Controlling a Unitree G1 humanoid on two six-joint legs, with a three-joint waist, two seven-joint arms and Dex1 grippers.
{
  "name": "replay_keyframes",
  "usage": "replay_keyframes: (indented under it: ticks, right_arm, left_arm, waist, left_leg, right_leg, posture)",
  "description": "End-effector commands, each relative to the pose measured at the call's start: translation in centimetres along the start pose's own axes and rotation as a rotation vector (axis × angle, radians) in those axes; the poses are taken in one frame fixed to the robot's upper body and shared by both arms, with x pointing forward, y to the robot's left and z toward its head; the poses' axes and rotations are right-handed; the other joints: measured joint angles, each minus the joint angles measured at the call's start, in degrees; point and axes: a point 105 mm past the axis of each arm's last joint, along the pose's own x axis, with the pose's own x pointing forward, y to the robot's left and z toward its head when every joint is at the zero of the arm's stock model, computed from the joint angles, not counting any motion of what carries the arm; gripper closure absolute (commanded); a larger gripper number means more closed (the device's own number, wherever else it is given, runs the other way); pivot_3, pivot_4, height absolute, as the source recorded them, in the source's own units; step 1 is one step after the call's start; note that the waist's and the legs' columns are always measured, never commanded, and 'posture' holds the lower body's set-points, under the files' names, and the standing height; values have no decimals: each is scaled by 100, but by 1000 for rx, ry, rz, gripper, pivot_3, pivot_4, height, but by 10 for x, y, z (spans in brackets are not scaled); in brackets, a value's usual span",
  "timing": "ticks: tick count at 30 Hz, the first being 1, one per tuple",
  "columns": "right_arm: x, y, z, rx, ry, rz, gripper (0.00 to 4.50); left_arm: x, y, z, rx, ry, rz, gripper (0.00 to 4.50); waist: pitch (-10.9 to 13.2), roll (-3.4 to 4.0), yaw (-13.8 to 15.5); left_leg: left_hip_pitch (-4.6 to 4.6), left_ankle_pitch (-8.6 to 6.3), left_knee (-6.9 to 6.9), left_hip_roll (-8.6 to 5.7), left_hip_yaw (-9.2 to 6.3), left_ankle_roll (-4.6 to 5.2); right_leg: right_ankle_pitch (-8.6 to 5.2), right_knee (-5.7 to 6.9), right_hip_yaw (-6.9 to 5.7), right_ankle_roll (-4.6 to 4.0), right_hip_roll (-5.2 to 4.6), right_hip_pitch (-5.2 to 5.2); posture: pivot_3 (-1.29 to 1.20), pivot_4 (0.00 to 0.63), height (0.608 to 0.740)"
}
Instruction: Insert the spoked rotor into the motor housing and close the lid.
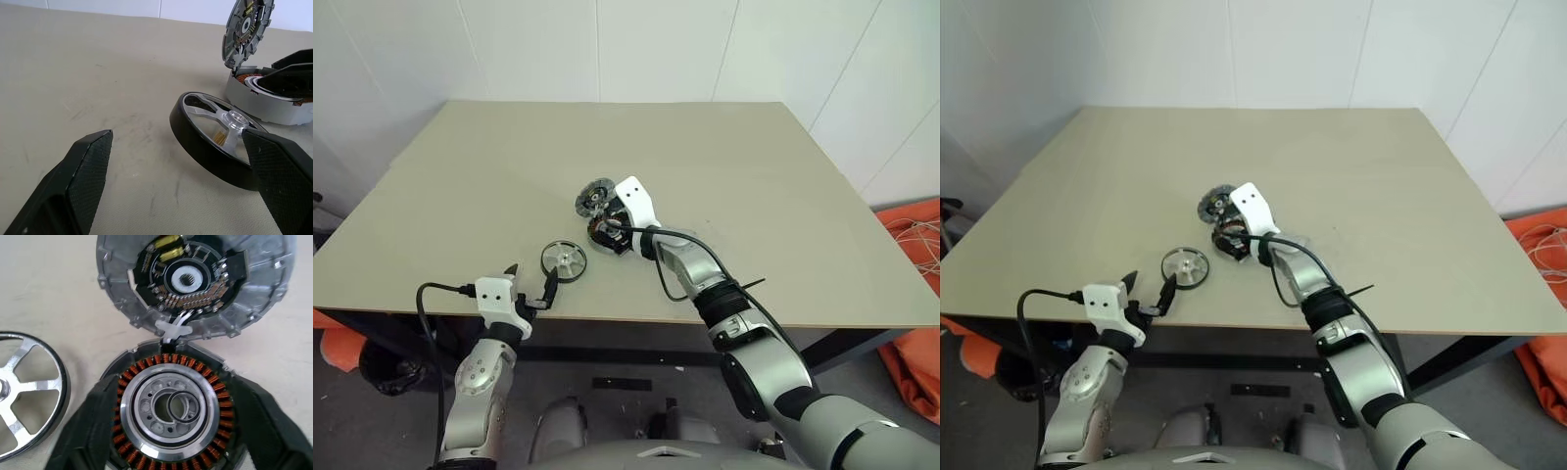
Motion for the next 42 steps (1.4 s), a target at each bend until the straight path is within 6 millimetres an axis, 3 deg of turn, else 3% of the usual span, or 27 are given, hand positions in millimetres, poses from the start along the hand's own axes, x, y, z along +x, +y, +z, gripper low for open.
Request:
replay_keyframes:
  ticks: [1, 10, 21, 42]
  right_arm:
    - [-4, -3, 36, -21, -105, -7, 1425]
    - [-6, -4, 39, -43, -101, -19, 4471]
    - [-12, -1, 26, -201, -17, -33, 4471]
    - [-11, -3, 7, -190, 42, -38, 4471]
  left_arm:
    - [3, -1, 13, 2, -42, -11, 0]
    - [3, -4, 16, 1, -41, -14, 0]
    - [3, -3, 12, -2, -32, -15, 0]
    - [4, -6, 14, 2, -34, -23, 0]
  waist:
    - [0, 0, -1]
    - [0, 0, 0]
    - [0, 0, 0]
    - [0, 0, 0]
  left_leg:
    - [0, 0, 0, 0, 0, 0]
    - [0, 0, 0, 0, 0, 0]
    - [0, 0, 0, 0, 0, 0]
    - [0, 0, 0, 0, 0, 0]
  right_leg:
    - [0, 0, 0, 0, 0, -1]
    - [0, 1, 0, 0, 0, -1]
    - [0, 0, 0, 0, 0, -1]
    - [0, 1, 0, 0, 0, -1]
  posture:
    - [0, 0, 740]
    - [0, 0, 740]
    - [0, 0, 740]
    - [0, 0, 740]
